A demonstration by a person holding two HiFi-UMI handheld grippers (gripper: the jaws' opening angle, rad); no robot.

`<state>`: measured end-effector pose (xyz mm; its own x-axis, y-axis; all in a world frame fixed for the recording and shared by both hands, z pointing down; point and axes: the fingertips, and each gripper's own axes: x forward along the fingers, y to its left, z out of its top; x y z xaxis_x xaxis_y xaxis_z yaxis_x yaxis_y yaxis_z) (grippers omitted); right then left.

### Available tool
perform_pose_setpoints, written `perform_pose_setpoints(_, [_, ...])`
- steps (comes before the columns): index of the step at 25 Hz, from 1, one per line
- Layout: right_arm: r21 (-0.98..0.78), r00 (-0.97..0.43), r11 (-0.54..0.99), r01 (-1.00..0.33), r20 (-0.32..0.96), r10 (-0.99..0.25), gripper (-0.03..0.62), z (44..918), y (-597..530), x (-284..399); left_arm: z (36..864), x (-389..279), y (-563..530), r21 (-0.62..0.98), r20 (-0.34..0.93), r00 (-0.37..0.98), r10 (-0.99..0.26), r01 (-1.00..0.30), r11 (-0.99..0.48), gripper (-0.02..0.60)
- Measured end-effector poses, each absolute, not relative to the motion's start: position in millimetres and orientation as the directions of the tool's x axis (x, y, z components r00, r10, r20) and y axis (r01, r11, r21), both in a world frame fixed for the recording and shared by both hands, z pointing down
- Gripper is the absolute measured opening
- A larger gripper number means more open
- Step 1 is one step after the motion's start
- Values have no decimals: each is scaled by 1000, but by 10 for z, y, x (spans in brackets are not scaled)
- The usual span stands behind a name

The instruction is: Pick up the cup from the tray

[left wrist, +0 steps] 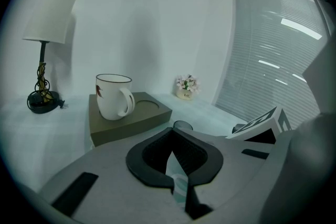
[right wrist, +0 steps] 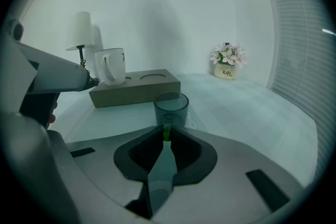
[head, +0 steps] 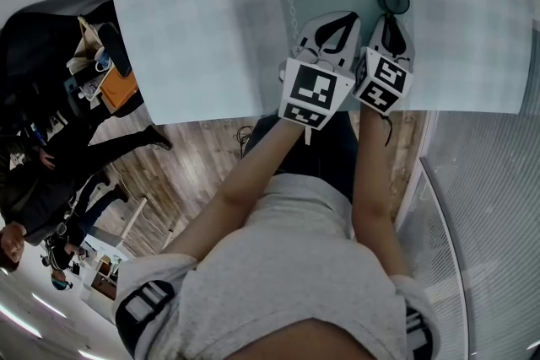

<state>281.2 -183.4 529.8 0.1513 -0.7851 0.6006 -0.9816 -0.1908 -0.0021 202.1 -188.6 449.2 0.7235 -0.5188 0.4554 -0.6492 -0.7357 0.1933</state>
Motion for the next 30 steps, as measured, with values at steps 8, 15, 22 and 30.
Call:
perform_pose_setpoints(8, [-52, 142, -209, -976, 578, -803, 126, 5255, -1850, 2828, 4460, 1988, -1949, 199, 451, 719, -528, -659, -726, 6])
perform_pose_setpoints(15, [-53, 173, -238, -970, 540, -824, 130, 5062, -1823, 2865, 4389, 1897, -2033, 208, 431, 702, -567, -689, -695, 6])
perform_pose_setpoints(22, [-65, 182, -245, -967, 494, -850, 130, 4790, -1818, 2854, 4194, 1717, -2214, 166, 383, 648, -658, -749, -641, 6])
perform_pose_setpoints(30, [-77, 134, -192, -978, 467, -874, 130, 4602, -1886, 2696, 3949, 1417, -2558, 112, 309, 604, -735, -790, -602, 115])
